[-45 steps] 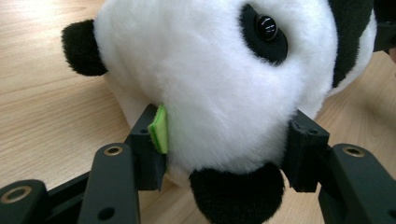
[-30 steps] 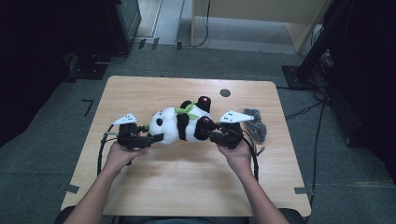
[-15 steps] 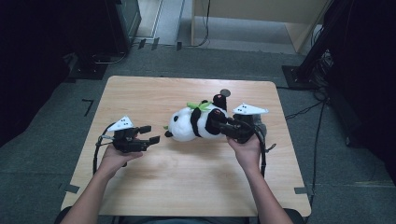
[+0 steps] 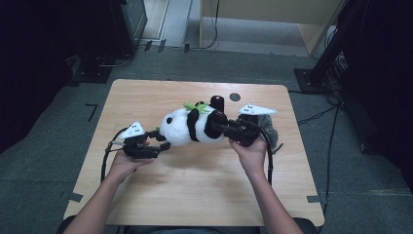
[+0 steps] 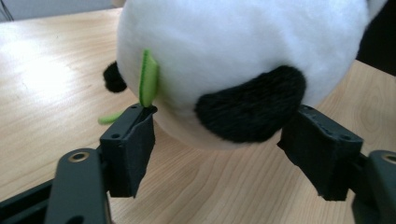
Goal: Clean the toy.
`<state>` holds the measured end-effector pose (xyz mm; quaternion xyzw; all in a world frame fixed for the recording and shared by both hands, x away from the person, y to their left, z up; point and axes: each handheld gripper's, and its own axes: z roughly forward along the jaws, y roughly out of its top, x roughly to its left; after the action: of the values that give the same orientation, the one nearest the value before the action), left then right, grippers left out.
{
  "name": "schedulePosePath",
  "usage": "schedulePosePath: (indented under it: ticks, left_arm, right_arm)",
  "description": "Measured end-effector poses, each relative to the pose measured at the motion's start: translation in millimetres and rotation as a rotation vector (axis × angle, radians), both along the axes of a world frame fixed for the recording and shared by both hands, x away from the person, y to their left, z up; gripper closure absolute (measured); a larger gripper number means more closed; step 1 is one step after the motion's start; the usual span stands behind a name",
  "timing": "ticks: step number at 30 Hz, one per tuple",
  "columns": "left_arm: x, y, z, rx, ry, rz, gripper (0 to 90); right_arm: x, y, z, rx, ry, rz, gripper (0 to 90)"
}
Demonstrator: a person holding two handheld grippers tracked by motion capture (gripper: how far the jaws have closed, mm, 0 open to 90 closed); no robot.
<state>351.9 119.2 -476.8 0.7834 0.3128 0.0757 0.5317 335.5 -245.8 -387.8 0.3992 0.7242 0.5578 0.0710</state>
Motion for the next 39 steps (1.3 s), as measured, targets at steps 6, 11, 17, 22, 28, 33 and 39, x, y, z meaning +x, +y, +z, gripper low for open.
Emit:
schedulePosePath:
  ticks: [6,11,17,22,28,33,39]
  left_arm:
    - [8.9,-0.5,-4.8,0.030,-0.014,0.028,14.0]
    - [12.9,-2.1,-6.5,0.037,-0.054,0.035,14.0]
    - [10.8,-10.1,-9.7,0.118,-0.072,-0.017,37.3]
    - [14.3,-9.1,-7.1,0.106,-0.021,-0.008,50.6]
    - [11.1,-8.6,0.2,0.091,-0.015,0.007,65.3]
    - [9.9,-10.5,6.8,0.089,0.031,0.023,71.3]
    - [4.0,-7.8,16.4,0.064,-0.028,0.018,79.7]
  right_arm:
    - [0.1,-2.0,-6.5,0.019,0.035,0.030,71.3]
    - [0.9,-1.2,-9.7,0.033,0.049,0.054,71.5]
    - [2.0,5.4,-16.0,0.007,0.074,0.069,71.6]
    - [2.9,5.5,-18.4,0.010,0.085,0.063,71.6]
    - [5.2,0.8,-20.1,0.021,0.085,0.056,70.8]
    - [7.9,-4.9,-22.0,0.011,0.083,0.039,69.0]
    - [10.1,-9.6,-23.0,0.004,0.066,0.028,64.2]
